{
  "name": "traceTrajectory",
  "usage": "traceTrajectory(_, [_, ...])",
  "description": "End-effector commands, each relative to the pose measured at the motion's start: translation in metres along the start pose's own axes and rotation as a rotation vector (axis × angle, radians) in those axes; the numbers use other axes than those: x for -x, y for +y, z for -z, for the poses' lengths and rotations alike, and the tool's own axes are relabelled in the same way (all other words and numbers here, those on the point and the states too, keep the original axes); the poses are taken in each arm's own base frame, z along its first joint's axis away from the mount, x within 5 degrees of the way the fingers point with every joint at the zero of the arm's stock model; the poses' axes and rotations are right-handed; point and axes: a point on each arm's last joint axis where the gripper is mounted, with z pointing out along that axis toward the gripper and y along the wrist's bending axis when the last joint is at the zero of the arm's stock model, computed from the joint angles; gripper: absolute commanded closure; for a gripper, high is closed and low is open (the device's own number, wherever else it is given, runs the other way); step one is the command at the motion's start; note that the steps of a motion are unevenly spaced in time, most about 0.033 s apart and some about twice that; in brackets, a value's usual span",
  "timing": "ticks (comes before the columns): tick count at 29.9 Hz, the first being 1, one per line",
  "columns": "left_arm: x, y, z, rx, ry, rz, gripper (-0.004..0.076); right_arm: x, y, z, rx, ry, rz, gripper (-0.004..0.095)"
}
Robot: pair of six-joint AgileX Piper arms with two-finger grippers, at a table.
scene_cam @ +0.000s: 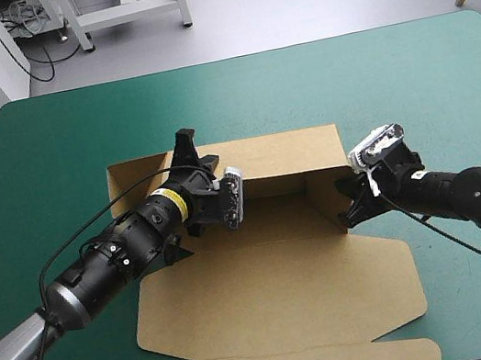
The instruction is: Fold the box
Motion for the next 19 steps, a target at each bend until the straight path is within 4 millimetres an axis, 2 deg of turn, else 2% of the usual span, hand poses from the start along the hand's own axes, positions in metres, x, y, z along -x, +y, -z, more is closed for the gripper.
traceTrajectory(1, [0.005, -0.016, -0.002, -0.115, 0.032, 0.105, 0.0703, 0.011, 0.008, 0.005, 0.063, -0.038, -0.031, 0.0926])
traceTrajectory(8, [0.01, -0.01, 0.006, -0.084, 0.009, 0.148, 0.0465, 0.011, 0.008, 0.005, 0.058, -0.041, -0.031, 0.0927])
traceTrajectory(14, [0.025, 0.002, 0.035, 0.007, -0.098, 0.175, 0.0248, 0.012, 0.006, 0.005, 0.039, -0.052, -0.043, 0.0926])
traceTrajectory(16, [0.029, 0.003, 0.046, 0.014, -0.114, 0.186, 0.0218, 0.013, 0.005, 0.005, 0.033, -0.055, -0.048, 0.0926])
traceTrajectory(19, [0.033, 0.005, 0.059, 0.022, -0.13, 0.18, 0.0216, 0.013, 0.004, 0.005, 0.024, -0.061, -0.058, 0.0926])
